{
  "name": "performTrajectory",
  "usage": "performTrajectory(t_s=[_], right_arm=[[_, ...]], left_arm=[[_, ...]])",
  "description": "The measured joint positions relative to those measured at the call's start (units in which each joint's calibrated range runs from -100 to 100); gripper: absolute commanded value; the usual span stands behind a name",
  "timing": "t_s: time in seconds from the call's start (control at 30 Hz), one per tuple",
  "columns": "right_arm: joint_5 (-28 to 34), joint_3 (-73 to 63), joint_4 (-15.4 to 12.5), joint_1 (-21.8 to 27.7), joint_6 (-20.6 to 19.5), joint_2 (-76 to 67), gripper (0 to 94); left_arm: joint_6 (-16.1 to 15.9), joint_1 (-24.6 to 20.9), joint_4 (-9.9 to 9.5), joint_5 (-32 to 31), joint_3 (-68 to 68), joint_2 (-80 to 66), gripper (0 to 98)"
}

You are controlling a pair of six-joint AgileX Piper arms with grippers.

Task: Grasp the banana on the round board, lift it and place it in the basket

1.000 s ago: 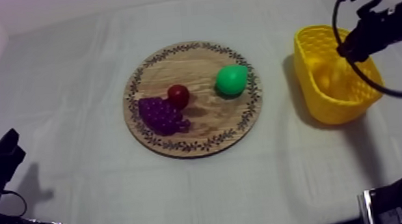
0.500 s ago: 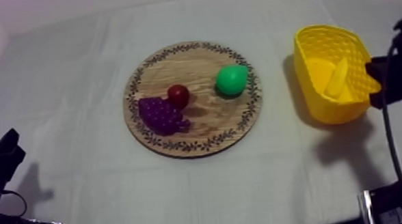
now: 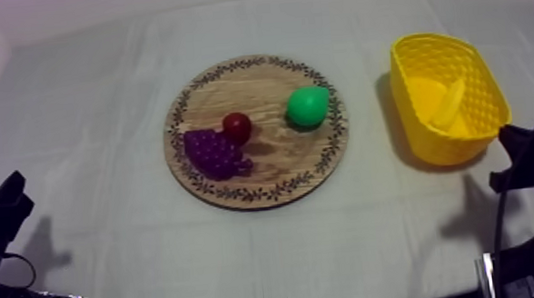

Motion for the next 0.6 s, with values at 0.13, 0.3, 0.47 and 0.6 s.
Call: performTrajectory(t_s=[0.13,0.3,0.47,0.6], right_arm=[[2.07,0.57,0.71,0.00,-3.44,-4.74,1.5],[7.59,-0.03,2.71,0.61,-8.07,-8.36,0.6],[8.82,-0.24,3.26,1.26,-9.44,-9.51,0.4],[8.73,0.01,3.30,1.80,-7.53,-10.50,0.4]], left_arm=[[0.00,0.00,0.00,0.00,0.00,0.00,0.1],[0.00,0.00,0.00,0.00,0.00,0.00,0.1],[0.00,0.00,0.00,0.00,0.00,0.00,0.1],[0.00,0.00,0.00,0.00,0.00,0.00,0.1]])
